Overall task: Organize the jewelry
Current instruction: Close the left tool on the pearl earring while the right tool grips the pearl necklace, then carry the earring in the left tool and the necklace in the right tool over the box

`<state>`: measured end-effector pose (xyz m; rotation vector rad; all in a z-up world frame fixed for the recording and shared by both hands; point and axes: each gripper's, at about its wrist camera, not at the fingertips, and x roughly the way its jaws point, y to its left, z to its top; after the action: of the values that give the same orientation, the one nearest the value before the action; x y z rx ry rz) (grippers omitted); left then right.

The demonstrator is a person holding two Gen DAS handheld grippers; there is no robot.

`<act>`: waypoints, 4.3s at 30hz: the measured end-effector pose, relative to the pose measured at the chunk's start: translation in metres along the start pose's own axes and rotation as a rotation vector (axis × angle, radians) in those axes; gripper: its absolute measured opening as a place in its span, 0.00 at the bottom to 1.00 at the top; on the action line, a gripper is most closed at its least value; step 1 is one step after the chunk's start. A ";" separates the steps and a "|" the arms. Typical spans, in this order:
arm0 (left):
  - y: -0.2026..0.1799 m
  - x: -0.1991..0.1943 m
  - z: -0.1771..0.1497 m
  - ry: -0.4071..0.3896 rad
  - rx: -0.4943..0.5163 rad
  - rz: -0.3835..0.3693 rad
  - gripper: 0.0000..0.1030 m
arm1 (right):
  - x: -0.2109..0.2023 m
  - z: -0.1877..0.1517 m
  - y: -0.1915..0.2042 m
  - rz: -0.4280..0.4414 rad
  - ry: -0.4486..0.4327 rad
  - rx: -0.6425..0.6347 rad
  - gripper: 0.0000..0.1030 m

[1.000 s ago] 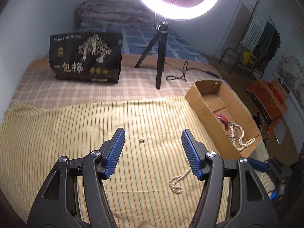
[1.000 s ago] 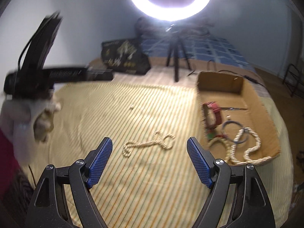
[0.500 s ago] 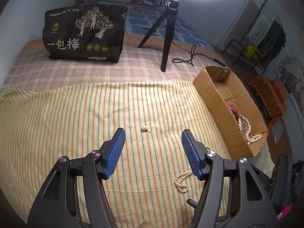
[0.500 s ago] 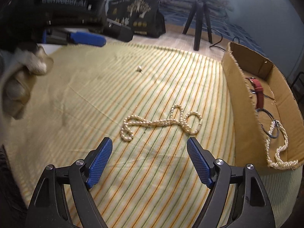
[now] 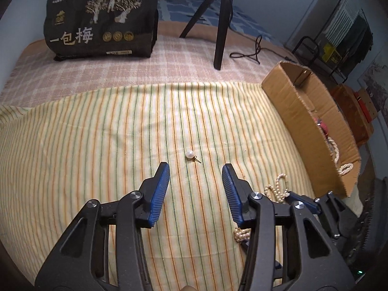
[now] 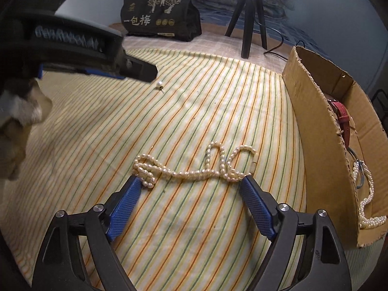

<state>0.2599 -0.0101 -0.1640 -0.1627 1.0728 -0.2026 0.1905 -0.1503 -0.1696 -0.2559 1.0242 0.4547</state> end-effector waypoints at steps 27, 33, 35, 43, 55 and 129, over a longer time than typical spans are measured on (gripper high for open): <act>0.001 0.033 0.000 0.035 0.013 0.043 0.04 | 0.000 0.006 0.014 0.059 -0.034 -0.060 0.35; 0.004 0.029 0.000 0.025 -0.003 0.046 0.00 | 0.001 0.008 0.011 0.060 -0.032 -0.055 0.12; 0.005 0.026 -0.001 0.019 -0.011 0.047 0.00 | 0.001 0.009 0.009 0.062 -0.031 -0.047 0.09; 0.012 0.015 0.001 -0.016 -0.038 0.037 0.00 | 0.000 0.012 0.001 0.095 -0.034 0.002 0.08; 0.002 0.022 0.002 -0.039 0.013 0.054 0.46 | -0.001 0.012 0.002 0.099 -0.033 0.001 0.06; -0.149 -0.086 -0.006 -0.257 0.225 -0.125 0.06 | -0.158 0.033 -0.151 -0.089 -0.372 0.299 0.06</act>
<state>0.2024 -0.1341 -0.0592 -0.0509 0.7785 -0.4024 0.2184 -0.3081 -0.0176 0.0511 0.7001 0.2508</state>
